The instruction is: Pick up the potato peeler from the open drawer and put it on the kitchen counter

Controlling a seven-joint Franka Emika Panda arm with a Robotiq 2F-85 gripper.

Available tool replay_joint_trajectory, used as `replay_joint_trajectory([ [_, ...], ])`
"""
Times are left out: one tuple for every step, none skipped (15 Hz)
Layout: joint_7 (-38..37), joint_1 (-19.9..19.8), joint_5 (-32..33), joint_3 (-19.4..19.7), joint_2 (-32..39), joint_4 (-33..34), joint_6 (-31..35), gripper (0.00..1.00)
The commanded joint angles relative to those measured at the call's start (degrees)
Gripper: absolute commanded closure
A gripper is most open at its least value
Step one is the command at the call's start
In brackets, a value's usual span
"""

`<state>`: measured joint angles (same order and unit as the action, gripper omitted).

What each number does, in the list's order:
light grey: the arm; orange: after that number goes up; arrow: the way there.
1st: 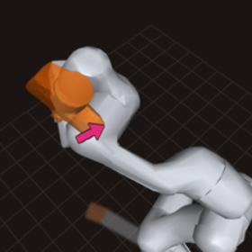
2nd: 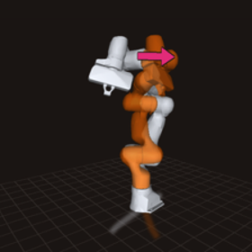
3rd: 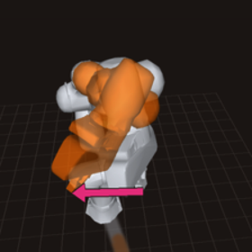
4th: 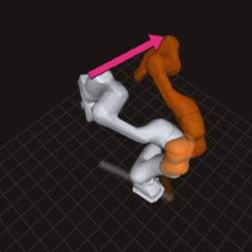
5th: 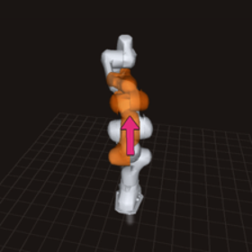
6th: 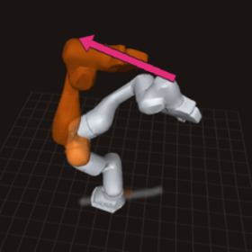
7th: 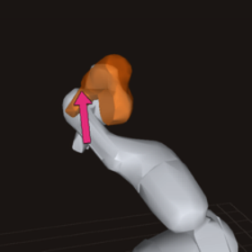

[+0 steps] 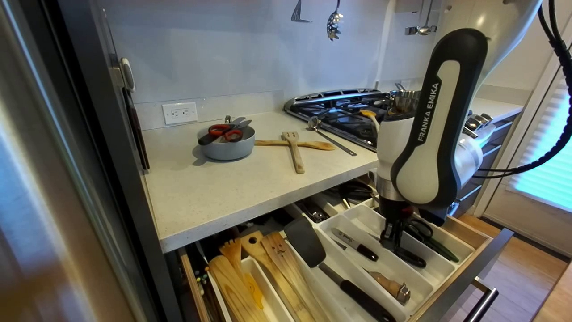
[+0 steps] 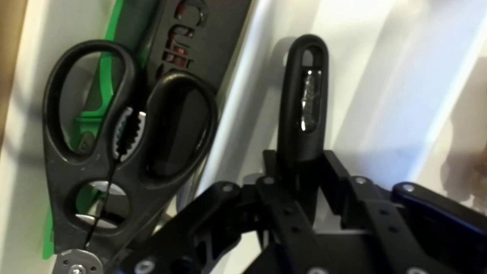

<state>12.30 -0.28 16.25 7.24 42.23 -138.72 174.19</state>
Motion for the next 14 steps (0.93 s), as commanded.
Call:
replay_joint_trajectory([
  [1.6,-5.4,-1.5,-2.7,-4.7,-3.6,-2.1,0.92],
  [2.3,-8.4,-2.1,-4.1,-6.8,-5.3,-3.0,0.92],
  [3.8,-12.4,-2.8,-6.4,-8.7,-6.6,-4.1,0.92],
  [5.0,-16.3,-4.2,-8.5,-10.7,-7.8,-6.1,0.92],
  [6.3,-19.6,-5.8,-10.3,-12.3,-8.9,-7.3,0.92],
  [8.4,-23.9,-8.0,-12.9,-14.4,-10.6,-7.5,0.92],
  [10.3,-27.8,-10.6,-15.5,-16.3,-12.0,-7.4,0.92],
  [12.1,-32.0,-13.6,-18.7,-17.9,-13.2,-6.3,0.92],
  [15.6,-36.3,-17.6,-22.6,-20.4,-15.2,-4.1,0.92],
  [19.0,-40.6,-20.7,-27.2,-21.4,-16.1,-2.5,0.92],
  [25.6,-44.7,-26.3,-31.8,-23.0,-17.2,-1.2,0.92],
  [29.7,-46.5,-31.0,-36.0,-22.9,-16.7,0.2,0.92],
  [33.5,-48.9,-35.5,-40.4,-23.1,-15.9,1.3,0.92],
  [35.7,-50.5,-40.3,-44.9,-22.7,-14.6,3.0,0.92],
])
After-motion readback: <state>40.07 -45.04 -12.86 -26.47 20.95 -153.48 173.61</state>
